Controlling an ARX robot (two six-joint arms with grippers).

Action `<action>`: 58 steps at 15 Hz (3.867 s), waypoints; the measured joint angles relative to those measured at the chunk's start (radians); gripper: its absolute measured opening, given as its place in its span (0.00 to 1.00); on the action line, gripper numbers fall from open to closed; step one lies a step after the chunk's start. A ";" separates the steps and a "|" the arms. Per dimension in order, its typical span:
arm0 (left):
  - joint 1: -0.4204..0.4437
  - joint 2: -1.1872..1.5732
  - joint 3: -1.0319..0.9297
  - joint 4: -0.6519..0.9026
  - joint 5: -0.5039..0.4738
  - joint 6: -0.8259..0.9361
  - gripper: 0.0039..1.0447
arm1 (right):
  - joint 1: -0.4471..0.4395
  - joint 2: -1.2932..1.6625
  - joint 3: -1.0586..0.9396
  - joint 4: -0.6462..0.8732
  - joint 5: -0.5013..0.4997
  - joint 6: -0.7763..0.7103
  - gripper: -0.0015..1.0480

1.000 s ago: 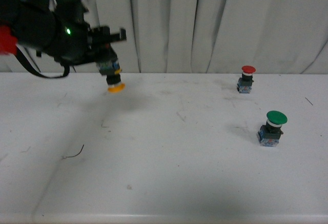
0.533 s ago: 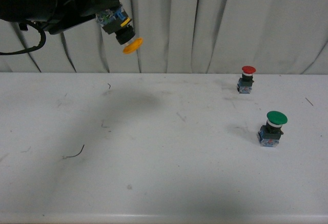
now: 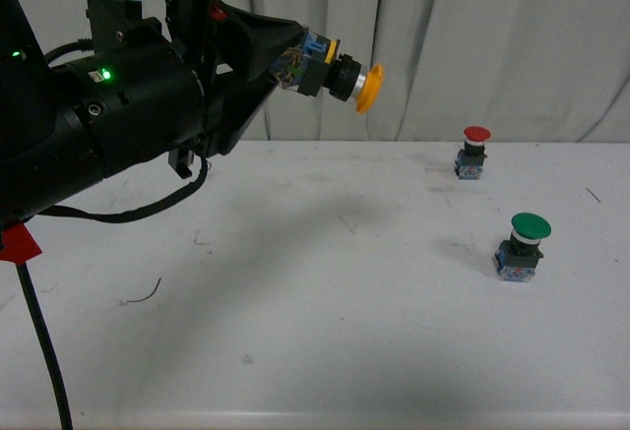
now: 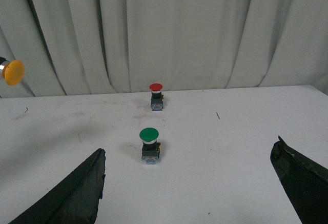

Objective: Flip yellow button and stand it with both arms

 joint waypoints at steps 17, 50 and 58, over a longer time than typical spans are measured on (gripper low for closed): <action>0.039 0.033 0.030 -0.001 -0.027 -0.175 0.29 | -0.021 1.509 0.658 1.144 -0.343 0.567 0.94; 0.055 0.033 0.029 -0.002 -0.040 -0.184 0.29 | 0.393 2.168 0.988 1.289 -0.329 1.422 0.73; 0.055 0.033 0.029 -0.011 -0.041 -0.179 0.29 | 0.391 2.168 0.991 1.297 -0.334 1.423 0.34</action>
